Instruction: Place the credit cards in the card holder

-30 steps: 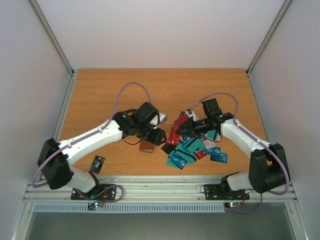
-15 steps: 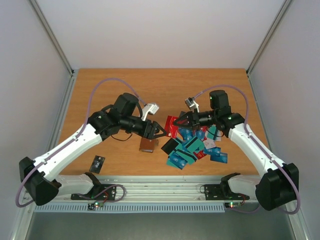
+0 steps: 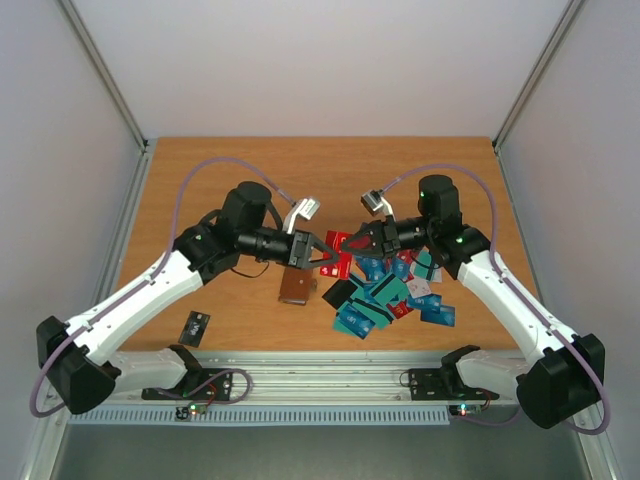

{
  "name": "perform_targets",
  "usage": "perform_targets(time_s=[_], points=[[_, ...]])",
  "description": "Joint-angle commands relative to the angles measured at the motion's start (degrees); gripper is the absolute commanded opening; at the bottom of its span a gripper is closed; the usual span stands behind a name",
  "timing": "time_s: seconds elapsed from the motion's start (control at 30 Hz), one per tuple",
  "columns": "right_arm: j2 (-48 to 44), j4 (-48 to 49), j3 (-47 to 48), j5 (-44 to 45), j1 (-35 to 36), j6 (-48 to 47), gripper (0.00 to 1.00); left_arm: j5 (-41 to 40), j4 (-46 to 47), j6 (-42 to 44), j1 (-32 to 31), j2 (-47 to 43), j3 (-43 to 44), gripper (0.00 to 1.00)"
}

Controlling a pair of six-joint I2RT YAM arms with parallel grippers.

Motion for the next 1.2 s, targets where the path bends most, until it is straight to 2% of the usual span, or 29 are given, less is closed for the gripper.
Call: perform_targets(time_s=[0.0, 0.2, 0.4, 0.67, 0.73, 0.87, 0.93, 0.97, 1.03, 1.1, 1.17], points=[[-1.2, 2.5, 1.3, -2.3, 0.9, 1.3, 0.01, 1.2, 6.0, -3.8, 0.3, -2.0, -2.1, 0.21], [-1.1, 3.7, 1.5, -3.1, 1.1, 1.9, 0.01, 0.9, 7.4, -5.9, 0.3, -3.8, -3.5, 0.21], [-1.3, 3.8, 1.2, -3.7, 1.5, 2.0, 0.01, 0.4, 7.6, -6.7, 0.5, -5.2, -3.7, 0.28], [-1.5, 3.9, 1.2, -4.0, 2.3, 1.9, 0.01, 0.9, 9.1, -8.4, 0.8, -6.3, -5.0, 0.25], [-1.5, 4.1, 1.2, -3.9, 2.6, 1.9, 0.01, 0.9, 9.2, -8.7, 0.9, -6.5, -5.1, 0.20], [-1.3, 4.5, 1.2, -3.2, 3.3, 2.0, 0.01, 1.1, 9.1, -8.9, 0.8, -6.4, -5.3, 0.01], [-1.1, 4.6, 1.3, -2.5, 3.9, 2.0, 0.02, 0.9, 8.6, -8.9, 0.9, -6.3, -5.4, 0.00], [-1.0, 3.9, 1.6, -1.7, 4.0, 1.8, 0.06, 0.6, 8.2, -8.9, 0.8, -6.4, -5.4, 0.00], [-1.0, -0.2, 2.3, 1.2, 4.1, -0.5, 0.28, -1.4, 4.5, -8.1, 0.9, -6.5, -4.4, 0.00], [-0.7, -10.9, 3.8, 7.1, 4.1, -6.6, 0.51, -6.8, -4.9, -4.2, 1.1, -6.7, -2.2, 0.00], [0.2, -16.6, 3.5, 13.4, 4.1, -8.4, 0.57, -14.1, -14.1, -0.2, 1.5, -6.6, -0.2, 0.00]])
